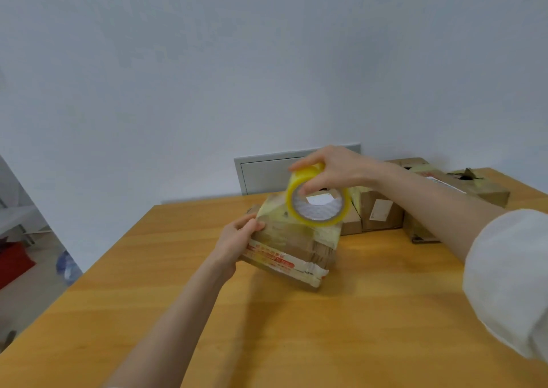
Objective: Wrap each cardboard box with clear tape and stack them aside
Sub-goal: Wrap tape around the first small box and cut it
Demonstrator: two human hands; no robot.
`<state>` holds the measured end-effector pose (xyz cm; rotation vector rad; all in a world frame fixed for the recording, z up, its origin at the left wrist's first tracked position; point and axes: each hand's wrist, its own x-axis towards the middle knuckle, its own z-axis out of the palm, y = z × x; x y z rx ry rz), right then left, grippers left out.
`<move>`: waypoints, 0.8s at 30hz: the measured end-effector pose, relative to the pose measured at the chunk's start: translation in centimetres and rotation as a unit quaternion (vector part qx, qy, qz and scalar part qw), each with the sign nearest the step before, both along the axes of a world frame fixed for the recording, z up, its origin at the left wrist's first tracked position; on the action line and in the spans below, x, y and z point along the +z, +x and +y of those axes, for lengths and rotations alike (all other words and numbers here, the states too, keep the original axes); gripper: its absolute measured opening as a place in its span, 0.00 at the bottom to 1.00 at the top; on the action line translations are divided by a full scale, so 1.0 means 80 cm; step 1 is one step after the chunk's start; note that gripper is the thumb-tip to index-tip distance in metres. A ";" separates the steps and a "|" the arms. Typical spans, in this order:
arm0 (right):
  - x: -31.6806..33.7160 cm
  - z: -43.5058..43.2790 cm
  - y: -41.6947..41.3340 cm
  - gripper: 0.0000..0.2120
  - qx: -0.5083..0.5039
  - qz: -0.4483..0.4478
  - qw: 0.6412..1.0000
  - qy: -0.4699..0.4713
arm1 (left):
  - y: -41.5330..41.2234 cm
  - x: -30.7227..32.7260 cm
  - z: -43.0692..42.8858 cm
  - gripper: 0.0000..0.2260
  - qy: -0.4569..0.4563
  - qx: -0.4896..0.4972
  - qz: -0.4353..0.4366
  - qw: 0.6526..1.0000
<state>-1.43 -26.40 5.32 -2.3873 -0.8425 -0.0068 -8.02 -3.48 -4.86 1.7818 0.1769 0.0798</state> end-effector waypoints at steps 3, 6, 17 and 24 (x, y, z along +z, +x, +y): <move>-0.022 -0.028 -0.001 0.21 -0.018 0.010 0.997 -0.073 | -0.007 -0.011 0.009 0.16 -0.026 0.016 0.015 0.999; -0.042 -0.040 -0.001 0.18 -0.023 0.018 0.999 -0.031 | -0.008 -0.012 0.009 0.16 -0.037 0.025 0.012 0.999; -0.030 -0.058 -0.001 0.13 -0.003 0.039 0.999 0.007 | -0.012 -0.017 0.016 0.15 -0.049 0.027 0.010 0.998; -0.058 -0.057 0.005 0.14 -0.022 0.040 0.995 -0.090 | -0.011 -0.024 0.022 0.14 -0.062 0.035 0.010 0.997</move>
